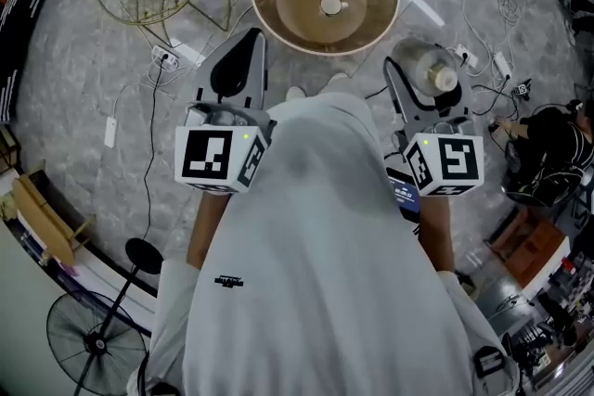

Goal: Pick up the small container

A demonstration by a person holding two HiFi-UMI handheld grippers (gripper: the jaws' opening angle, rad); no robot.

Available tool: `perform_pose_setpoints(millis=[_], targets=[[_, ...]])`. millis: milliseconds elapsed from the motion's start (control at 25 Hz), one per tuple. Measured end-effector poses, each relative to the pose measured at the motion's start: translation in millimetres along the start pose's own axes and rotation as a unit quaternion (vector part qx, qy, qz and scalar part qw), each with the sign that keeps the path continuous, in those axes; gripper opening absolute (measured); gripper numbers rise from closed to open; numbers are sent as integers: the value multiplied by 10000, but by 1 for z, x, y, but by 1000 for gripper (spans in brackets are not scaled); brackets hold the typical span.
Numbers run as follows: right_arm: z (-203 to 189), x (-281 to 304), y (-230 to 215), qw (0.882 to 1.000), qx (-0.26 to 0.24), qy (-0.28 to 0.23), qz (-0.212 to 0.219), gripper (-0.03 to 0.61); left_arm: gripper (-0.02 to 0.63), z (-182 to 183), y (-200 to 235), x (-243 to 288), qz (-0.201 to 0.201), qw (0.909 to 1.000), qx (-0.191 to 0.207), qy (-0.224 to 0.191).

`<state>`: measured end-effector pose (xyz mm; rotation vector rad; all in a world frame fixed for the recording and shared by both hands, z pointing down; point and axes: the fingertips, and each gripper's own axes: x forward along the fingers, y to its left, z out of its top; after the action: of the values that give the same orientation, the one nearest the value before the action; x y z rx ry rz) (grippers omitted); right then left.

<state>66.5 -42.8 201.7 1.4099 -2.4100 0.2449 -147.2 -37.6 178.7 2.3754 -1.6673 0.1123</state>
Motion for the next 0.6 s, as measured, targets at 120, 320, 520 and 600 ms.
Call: perform_pose_setpoints(millis=[120,320,520,600], targets=[[-1,-4,2,10000,34,11,-13,334,18,-1,-6,-1,-78,10000,-4,35],[-1,-6,4,10000,1,-41,-35,334,18,-4,-12,-4,-148,9999,-3,52],[-1,-5,4,10000,-16,-52,-31,334,18,-4,-12,-6,-142,9999,7,52],[0,-4,5,10000,-19,-70,-40,333,18,-3,-11,-6,-131,9999,-27,26]])
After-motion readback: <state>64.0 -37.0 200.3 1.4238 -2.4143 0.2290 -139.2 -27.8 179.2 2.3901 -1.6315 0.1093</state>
